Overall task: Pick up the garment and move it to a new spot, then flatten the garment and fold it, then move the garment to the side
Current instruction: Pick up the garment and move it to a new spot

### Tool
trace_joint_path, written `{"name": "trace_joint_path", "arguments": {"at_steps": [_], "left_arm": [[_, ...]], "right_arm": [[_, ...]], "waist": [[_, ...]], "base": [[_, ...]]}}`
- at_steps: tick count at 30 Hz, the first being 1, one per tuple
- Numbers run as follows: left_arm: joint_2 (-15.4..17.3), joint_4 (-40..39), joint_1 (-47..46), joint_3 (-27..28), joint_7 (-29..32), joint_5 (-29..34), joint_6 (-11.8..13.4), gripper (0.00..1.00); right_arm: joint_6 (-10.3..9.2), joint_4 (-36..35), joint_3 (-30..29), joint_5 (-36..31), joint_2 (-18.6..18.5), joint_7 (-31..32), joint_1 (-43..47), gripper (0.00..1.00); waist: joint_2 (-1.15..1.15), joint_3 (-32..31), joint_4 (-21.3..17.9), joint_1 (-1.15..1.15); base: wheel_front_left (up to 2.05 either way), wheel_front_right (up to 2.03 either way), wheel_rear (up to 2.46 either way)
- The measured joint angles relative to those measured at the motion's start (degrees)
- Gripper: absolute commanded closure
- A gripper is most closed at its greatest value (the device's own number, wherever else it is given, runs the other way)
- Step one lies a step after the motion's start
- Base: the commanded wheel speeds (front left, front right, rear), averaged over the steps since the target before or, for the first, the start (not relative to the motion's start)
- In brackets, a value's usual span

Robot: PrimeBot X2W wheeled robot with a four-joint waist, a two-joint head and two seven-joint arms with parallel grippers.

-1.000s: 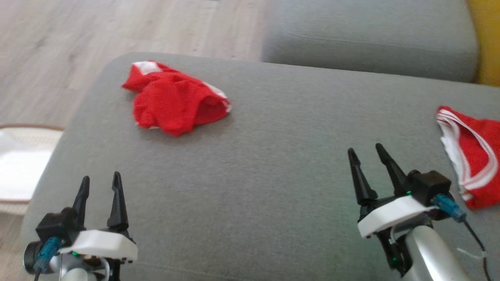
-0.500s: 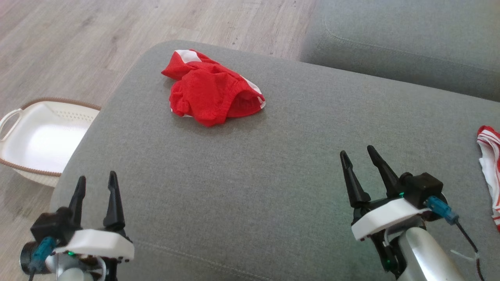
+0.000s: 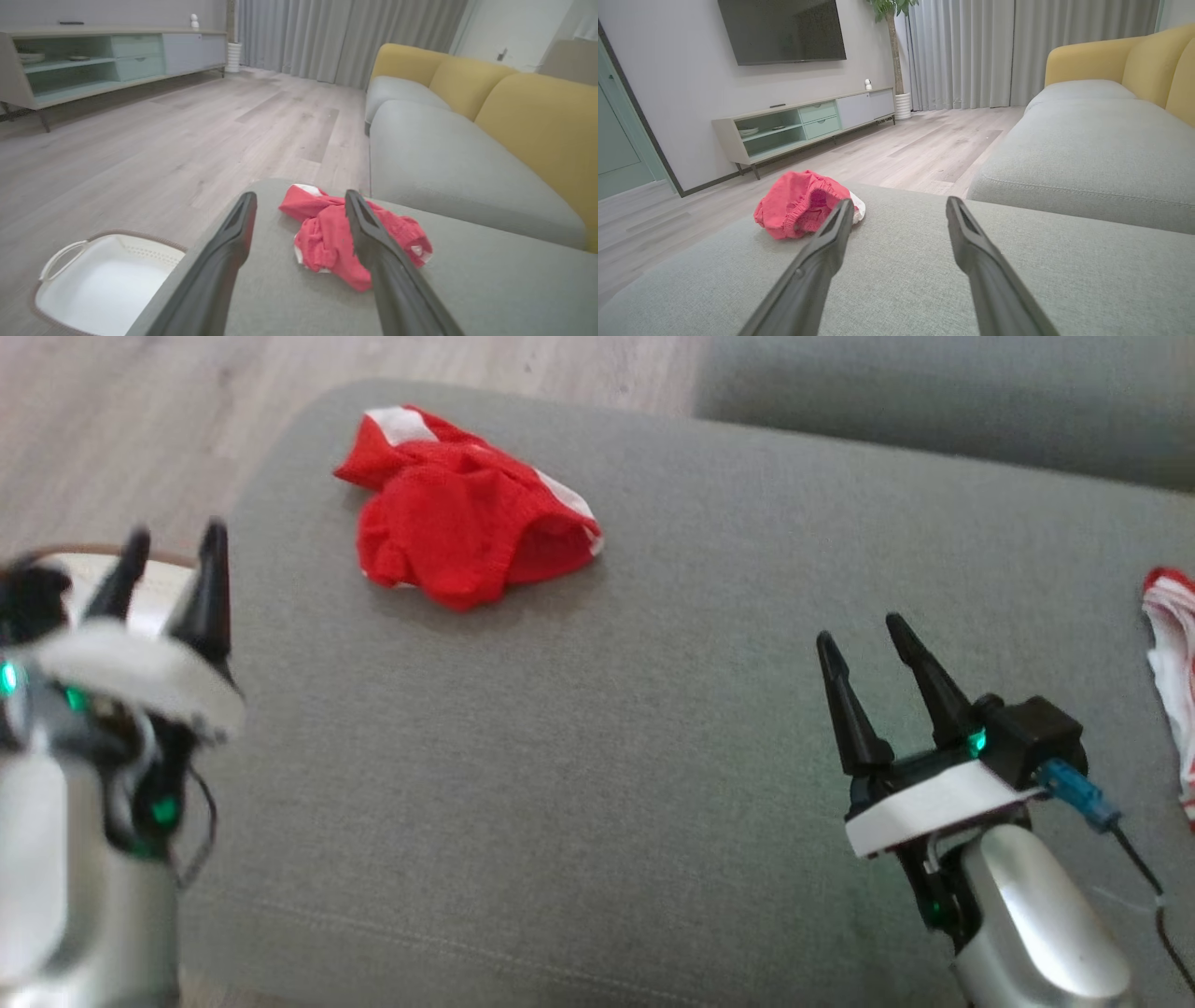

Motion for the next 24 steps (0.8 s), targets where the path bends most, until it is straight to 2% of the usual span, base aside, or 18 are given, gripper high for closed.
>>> {"name": "trace_joint_path", "arguments": {"at_steps": [3, 7, 14, 20, 24], "left_arm": [[1.4, 1.9, -6.7, -0.1, 6.5, -2.1, -0.5, 0.0], [3.6, 8.9, -14.6, -0.2, 12.3, -5.6, -2.2, 0.0], [8.3, 23.0, -23.9, -2.8, 15.6, -8.4, -3.6, 0.0], [9.8, 35.2, -27.8, -6.9, 15.6, -12.8, -3.7, 0.0], [10.9, 40.5, -27.8, -11.1, 18.8, -15.5, -3.7, 0.0]], "right_arm": [[0.0, -1.0, 0.1, -0.6, -0.1, -0.1, -1.0, 0.0], [0.0, -2.1, 0.2, -0.9, -0.3, -0.1, -3.4, 0.0], [0.0, -2.8, 0.6, -1.6, -0.2, -0.2, -7.1, 0.0], [0.0, -2.7, 1.6, -1.6, 0.0, -0.5, -9.4, 0.0], [0.0, -2.3, 1.7, -1.6, 0.1, -0.5, -9.5, 0.0]], "waist": [[0.0, 2.3, -1.3, 0.0], [0.0, 5.6, -3.8, 0.01], [0.0, 10.8, -10.2, 0.01], [0.0, 15.1, -17.0, 0.01], [0.0, 16.8, -20.1, 0.01]], "base": [[0.0, 0.0, 0.0], [0.0, 0.0, 0.0], [0.0, 0.0, 0.0], [0.0, 0.0, 0.0], [0.0, 0.0, 0.0]]}}
